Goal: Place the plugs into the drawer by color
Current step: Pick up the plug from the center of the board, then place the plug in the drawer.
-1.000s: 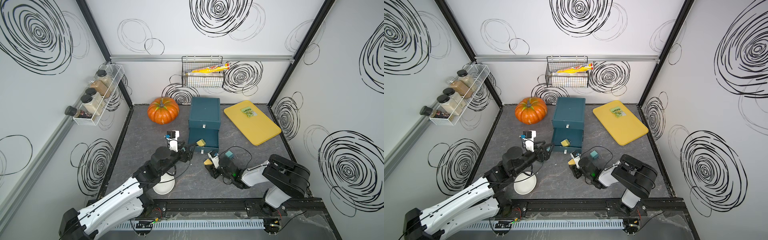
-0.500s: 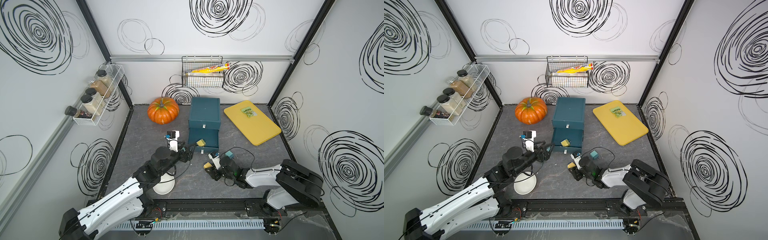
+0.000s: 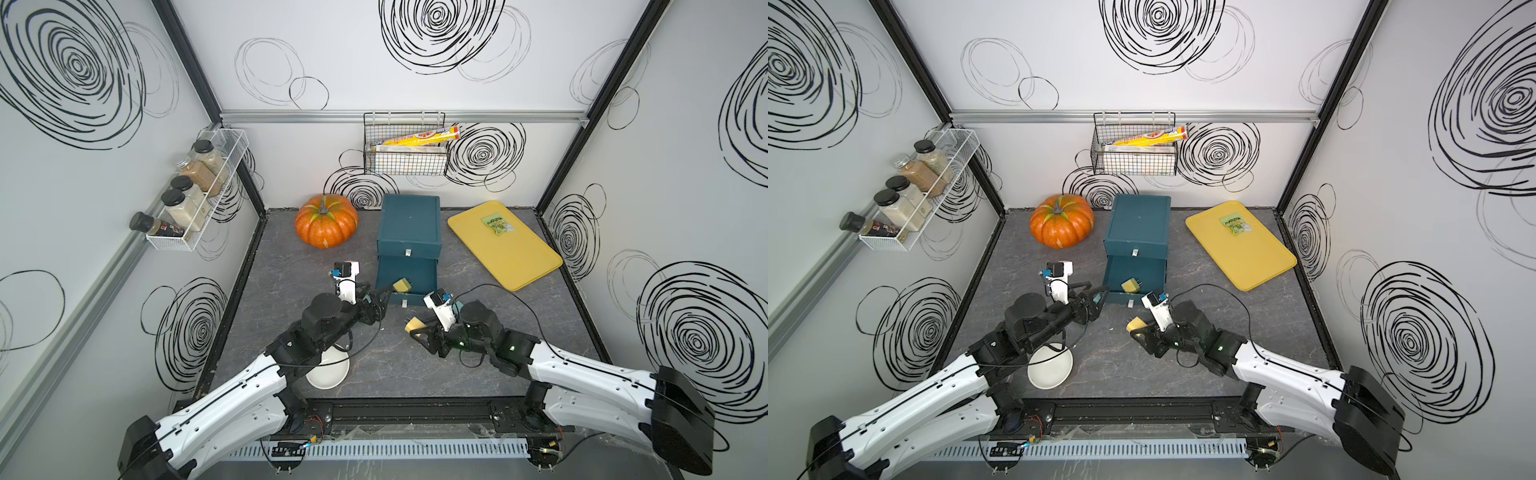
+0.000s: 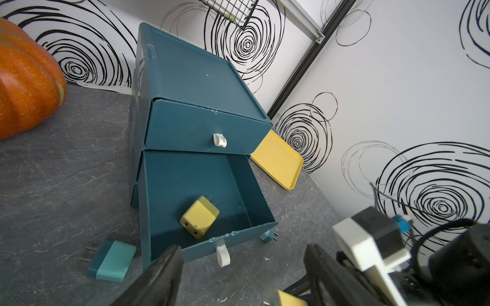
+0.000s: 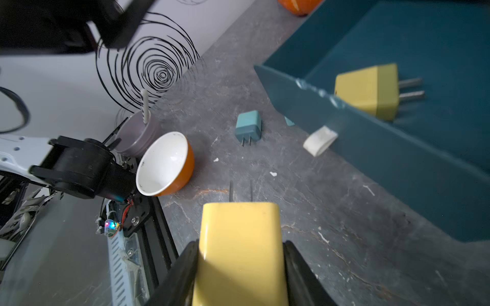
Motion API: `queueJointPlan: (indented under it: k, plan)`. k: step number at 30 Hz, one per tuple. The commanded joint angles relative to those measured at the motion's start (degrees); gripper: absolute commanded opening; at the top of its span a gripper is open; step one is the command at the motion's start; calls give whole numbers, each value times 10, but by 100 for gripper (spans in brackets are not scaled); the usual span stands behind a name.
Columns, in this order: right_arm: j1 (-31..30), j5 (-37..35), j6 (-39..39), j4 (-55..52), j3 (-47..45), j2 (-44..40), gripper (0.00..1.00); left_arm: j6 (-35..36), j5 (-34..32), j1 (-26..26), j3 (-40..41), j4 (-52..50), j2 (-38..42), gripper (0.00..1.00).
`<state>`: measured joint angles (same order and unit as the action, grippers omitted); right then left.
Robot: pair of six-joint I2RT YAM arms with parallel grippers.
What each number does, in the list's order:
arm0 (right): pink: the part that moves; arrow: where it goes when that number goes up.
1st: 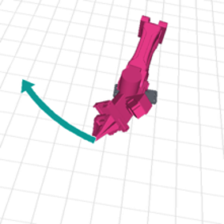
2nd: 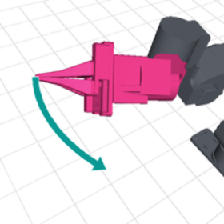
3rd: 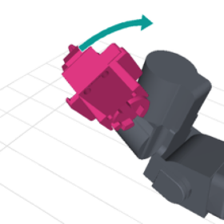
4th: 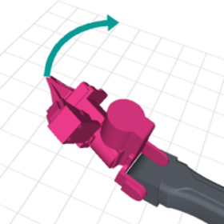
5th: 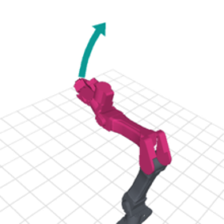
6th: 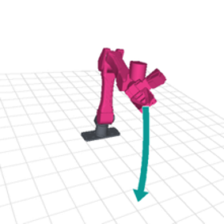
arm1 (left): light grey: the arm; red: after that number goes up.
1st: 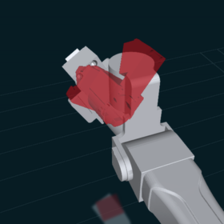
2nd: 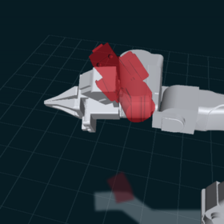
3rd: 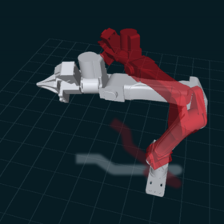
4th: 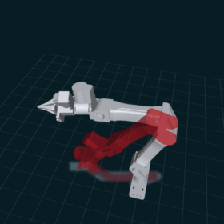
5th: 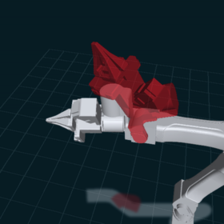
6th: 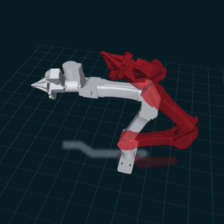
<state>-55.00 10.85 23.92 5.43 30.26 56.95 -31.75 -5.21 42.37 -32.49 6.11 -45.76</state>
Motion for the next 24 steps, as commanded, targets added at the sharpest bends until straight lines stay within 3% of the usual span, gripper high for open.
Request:
queueJointPlan:
  k: [1,10,17,24]
  plan:
    - [-4,-53,-28,-103,76,-20,4,0,-7,1,-2,26,3,79]
    - [47,-166,-101,-259,295,178,1,2,-16,1,0,27,-11,78]
    - [101,-161,-132,-299,370,284,1,3,-12,0,-2,30,-30,78]
    - [115,-177,-149,-329,407,356,1,3,-2,0,-7,29,-42,77]
